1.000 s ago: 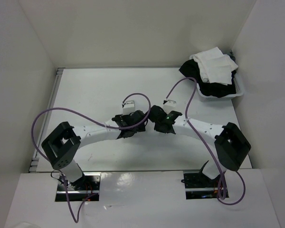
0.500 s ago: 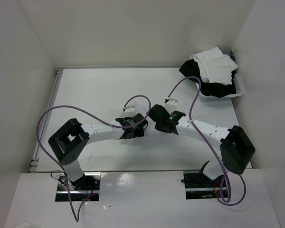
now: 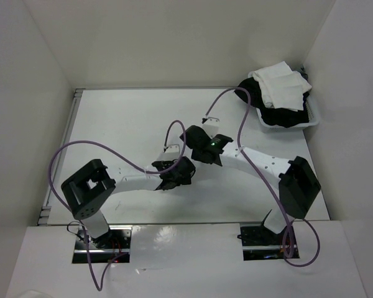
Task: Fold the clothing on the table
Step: Fold the skirt
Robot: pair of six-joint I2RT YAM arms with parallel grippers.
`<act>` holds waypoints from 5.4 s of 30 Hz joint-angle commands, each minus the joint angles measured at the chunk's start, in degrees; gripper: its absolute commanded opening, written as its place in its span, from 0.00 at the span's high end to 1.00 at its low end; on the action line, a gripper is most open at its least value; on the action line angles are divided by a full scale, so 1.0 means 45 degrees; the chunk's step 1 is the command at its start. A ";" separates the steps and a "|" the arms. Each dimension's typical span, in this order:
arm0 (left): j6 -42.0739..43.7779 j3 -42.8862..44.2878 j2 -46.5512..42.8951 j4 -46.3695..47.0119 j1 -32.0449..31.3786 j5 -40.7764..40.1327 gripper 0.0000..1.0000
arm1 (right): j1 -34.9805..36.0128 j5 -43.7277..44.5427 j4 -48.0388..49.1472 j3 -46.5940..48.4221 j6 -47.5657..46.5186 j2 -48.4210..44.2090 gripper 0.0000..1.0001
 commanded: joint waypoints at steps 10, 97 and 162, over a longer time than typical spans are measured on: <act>-0.1029 -0.1127 -0.2932 -0.0718 -0.0597 0.0596 0.00 | 0.1471 0.0264 0.0628 0.2396 -0.0387 0.2132 1.00; 0.2115 -0.5033 -1.0162 0.1293 0.9363 0.2881 0.00 | 0.1432 0.0088 -0.5699 2.3627 -0.5367 1.6782 0.22; 0.2233 -0.5170 -1.1099 0.0941 0.8640 0.2998 0.00 | 0.0025 -0.5106 -0.7029 2.4644 -0.5914 1.4867 0.21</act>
